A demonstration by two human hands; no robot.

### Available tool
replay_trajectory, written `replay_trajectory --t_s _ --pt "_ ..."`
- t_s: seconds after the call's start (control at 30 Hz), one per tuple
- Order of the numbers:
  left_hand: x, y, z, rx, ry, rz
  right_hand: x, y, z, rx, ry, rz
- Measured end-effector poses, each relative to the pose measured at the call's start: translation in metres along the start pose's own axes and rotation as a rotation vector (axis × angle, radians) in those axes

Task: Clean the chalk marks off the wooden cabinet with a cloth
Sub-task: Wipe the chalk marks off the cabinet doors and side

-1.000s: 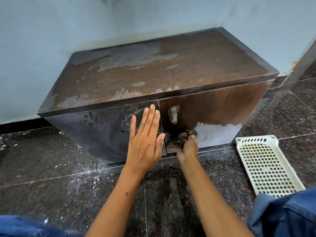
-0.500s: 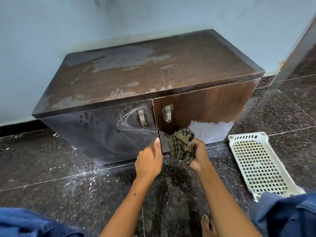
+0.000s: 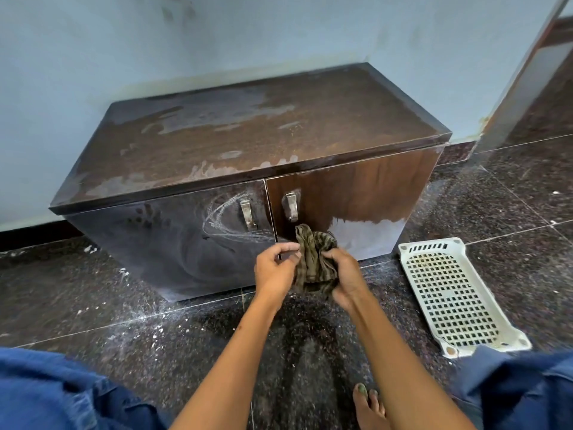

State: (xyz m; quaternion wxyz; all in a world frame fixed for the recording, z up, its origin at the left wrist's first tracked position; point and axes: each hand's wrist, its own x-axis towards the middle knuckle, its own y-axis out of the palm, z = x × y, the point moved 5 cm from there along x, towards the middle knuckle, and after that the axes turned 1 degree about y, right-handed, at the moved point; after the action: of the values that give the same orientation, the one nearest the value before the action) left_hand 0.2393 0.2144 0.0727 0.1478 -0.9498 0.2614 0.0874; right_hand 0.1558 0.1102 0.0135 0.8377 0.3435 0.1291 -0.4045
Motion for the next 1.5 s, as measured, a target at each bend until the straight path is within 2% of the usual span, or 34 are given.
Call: replay_trajectory --t_s 0.17,0.3,0.4,0.5,0.63,0.7,0.83,0.9,0.93,1.07,1.17,1.37,1.5 --pt "-0.012 0.018 -0.015 0.258 0.212 0.084 -0.008 0.021 -0.016 0.142 -0.03 -0.054" --pt "-0.014 0.023 -0.004 0.323 0.127 0.217 -0.009 0.014 -0.019 0.155 -0.047 -0.182" --pt "-0.012 0.024 0.004 0.287 0.043 0.332 -0.007 0.004 -0.017 0.261 -0.024 -0.27" --pt "-0.016 0.033 -0.001 0.322 0.04 0.45 -0.006 0.01 -0.014 0.308 -0.024 -0.257" --pt "-0.019 0.036 -0.013 0.585 0.148 0.466 -0.006 0.032 -0.018 0.36 -0.014 -0.198" --pt "-0.022 0.032 -0.023 0.699 0.308 0.41 -0.005 0.028 -0.011 0.396 -0.06 -0.329" --pt "-0.036 0.019 -0.057 0.863 0.855 0.1 -0.013 0.006 0.0 0.439 -0.124 -0.744" --pt "-0.037 0.011 -0.065 0.888 1.04 0.001 -0.012 -0.001 0.007 0.418 -0.21 -0.821" --pt "-0.035 0.007 -0.068 0.918 1.075 -0.029 -0.012 0.0 0.012 0.373 -0.26 -0.823" --pt "-0.02 -0.001 -0.069 1.114 1.04 -0.077 -0.011 0.035 0.028 0.047 -0.442 -0.698" --pt "-0.007 -0.006 -0.06 1.222 0.982 -0.084 -0.002 0.049 0.01 -0.115 -0.438 -0.649" --pt "0.002 -0.012 -0.055 1.291 0.976 -0.128 0.017 0.016 0.004 -0.031 -0.257 -0.743" --pt "0.002 -0.011 -0.055 1.311 0.971 -0.149 0.005 0.029 0.021 0.056 -0.278 -0.744"
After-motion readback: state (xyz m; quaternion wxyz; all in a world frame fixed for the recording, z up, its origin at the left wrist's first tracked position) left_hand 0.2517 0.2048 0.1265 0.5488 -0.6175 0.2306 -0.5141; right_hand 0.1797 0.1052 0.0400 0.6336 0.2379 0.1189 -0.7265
